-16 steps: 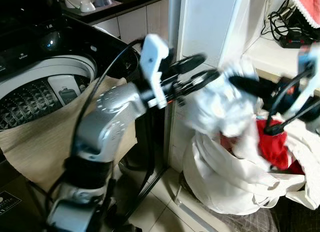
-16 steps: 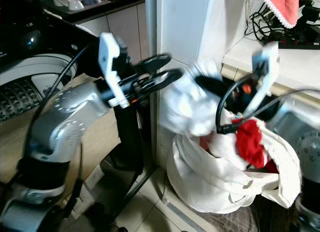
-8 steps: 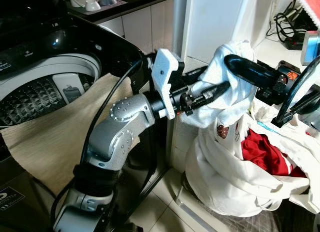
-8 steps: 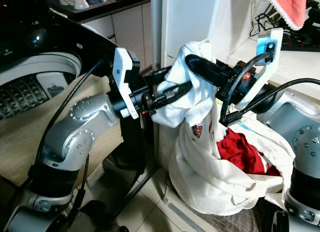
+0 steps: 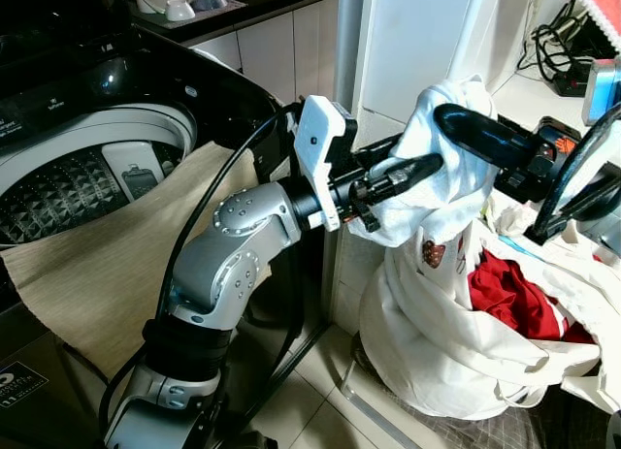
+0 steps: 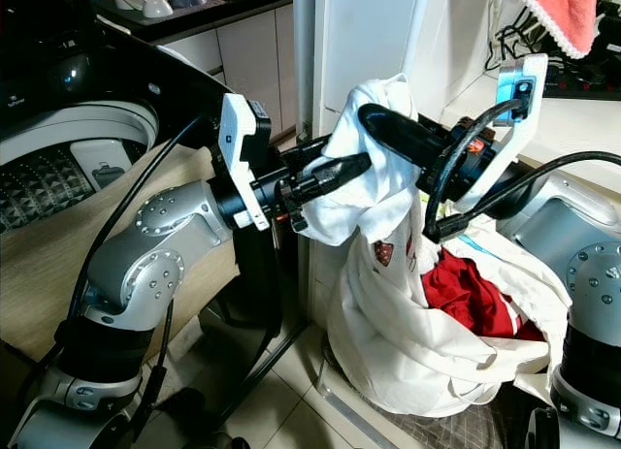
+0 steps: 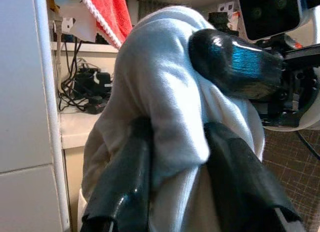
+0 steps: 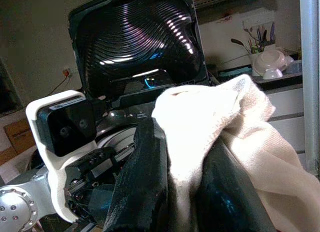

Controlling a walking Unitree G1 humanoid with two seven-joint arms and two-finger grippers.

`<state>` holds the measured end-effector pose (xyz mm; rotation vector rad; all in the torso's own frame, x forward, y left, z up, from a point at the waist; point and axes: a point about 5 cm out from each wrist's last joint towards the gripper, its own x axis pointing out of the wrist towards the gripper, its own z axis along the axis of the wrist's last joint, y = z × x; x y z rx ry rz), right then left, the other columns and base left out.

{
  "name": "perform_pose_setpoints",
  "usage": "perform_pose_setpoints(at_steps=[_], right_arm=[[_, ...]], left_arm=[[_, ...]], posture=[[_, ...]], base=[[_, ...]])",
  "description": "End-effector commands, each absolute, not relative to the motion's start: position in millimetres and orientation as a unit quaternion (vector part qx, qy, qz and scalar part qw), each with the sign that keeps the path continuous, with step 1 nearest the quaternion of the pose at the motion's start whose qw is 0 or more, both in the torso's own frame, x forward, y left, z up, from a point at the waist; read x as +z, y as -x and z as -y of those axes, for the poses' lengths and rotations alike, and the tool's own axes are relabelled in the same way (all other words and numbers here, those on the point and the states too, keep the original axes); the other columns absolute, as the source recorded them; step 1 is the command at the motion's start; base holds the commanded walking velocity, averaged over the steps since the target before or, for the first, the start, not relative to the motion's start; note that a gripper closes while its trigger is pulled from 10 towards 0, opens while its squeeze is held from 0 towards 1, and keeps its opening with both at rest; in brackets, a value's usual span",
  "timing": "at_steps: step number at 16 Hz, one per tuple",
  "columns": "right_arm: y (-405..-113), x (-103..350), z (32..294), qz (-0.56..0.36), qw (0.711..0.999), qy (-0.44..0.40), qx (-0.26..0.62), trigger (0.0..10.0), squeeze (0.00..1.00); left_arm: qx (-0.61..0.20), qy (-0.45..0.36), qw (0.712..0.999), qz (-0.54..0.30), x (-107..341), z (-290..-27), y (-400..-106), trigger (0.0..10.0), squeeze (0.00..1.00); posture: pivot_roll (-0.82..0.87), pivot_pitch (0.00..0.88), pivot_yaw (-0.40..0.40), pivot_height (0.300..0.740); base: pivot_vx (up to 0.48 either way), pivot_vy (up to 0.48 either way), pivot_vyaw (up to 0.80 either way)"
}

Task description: Clothes washing

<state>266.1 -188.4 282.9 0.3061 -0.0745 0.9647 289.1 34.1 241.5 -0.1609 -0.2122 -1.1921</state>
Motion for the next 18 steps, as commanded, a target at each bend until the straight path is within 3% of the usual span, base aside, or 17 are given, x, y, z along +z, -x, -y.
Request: perform_pose_setpoints(at_steps=[1, 11, 12, 13, 14, 15, 16, 17, 18], right_arm=[[-260.5, 291.5, 182.5, 0.049, 0.863, -0.137, 0.483, 0.0, 0.00], [-263.4, 290.6, 182.6, 0.047, 0.870, -0.125, 0.474, 0.0, 0.00], [-263.3, 291.8, 182.8, 0.054, 0.869, -0.123, 0.476, 3.1, 0.35], [-263.0, 292.8, 182.7, 0.059, 0.869, -0.120, 0.477, 4.4, 0.60], [-261.7, 294.3, 181.8, 0.060, 0.859, -0.134, 0.490, 10.0, 1.00], [-261.0, 295.3, 181.8, 0.062, 0.856, -0.135, 0.494, 10.0, 1.00], [-260.4, 296.9, 182.0, 0.066, 0.862, -0.121, 0.488, 10.0, 1.00], [-261.0, 297.8, 181.9, 0.067, 0.872, -0.101, 0.475, 10.0, 0.53], [-259.7, 300.1, 180.9, 0.075, 0.871, -0.094, 0.477, 10.0, 0.00]], left_arm=[[-0.565, 0.075, 0.815, 0.102, 243.9, -32.1, -289.5, 0.0, 0.00], [-0.551, 0.077, 0.826, 0.092, 243.0, -36.3, -294.6, 0.0, 0.00], [-0.550, 0.077, 0.827, 0.093, 243.3, -36.7, -295.0, 0.0, 0.00], [-0.547, 0.077, 0.828, 0.095, 243.7, -37.2, -295.5, 0.0, 0.00], [-0.530, 0.077, 0.838, 0.105, 246.8, -40.4, -299.5, 0.0, 0.00], [-0.514, 0.076, 0.846, 0.115, 250.1, -43.9, -303.5, 0.0, 0.00], [-0.457, 0.069, 0.874, 0.150, 263.3, -58.1, -317.4, 0.0, 0.00], [-0.367, 0.057, 0.905, 0.205, 288.0, -83.7, -335.5, 0.0, 0.00], [-0.283, 0.045, 0.921, 0.263, 318.2, -113.1, -347.4, 0.0, 0.00]], posture=[[-0.13, 0.000, 0.033, 0.740], [-0.12, 0.000, 0.030, 0.740], [-0.12, 0.000, 0.030, 0.740], [-0.12, 0.000, 0.030, 0.740], [-0.12, 0.000, 0.030, 0.740], [-0.12, 0.000, 0.030, 0.740], [-0.12, 0.000, 0.029, 0.740], [-0.12, 0.000, 0.027, 0.740], [-0.12, 0.000, 0.025, 0.740]], base=[[0.000, 0.000, 0.00], [0.000, 0.000, 0.00], [0.000, 0.000, 0.00], [0.000, 0.000, 0.00], [0.000, 0.000, 0.00], [0.000, 0.000, 0.00], [0.000, 0.000, 0.00], [0.000, 0.000, 0.00], [0.000, 0.000, 0.00]])
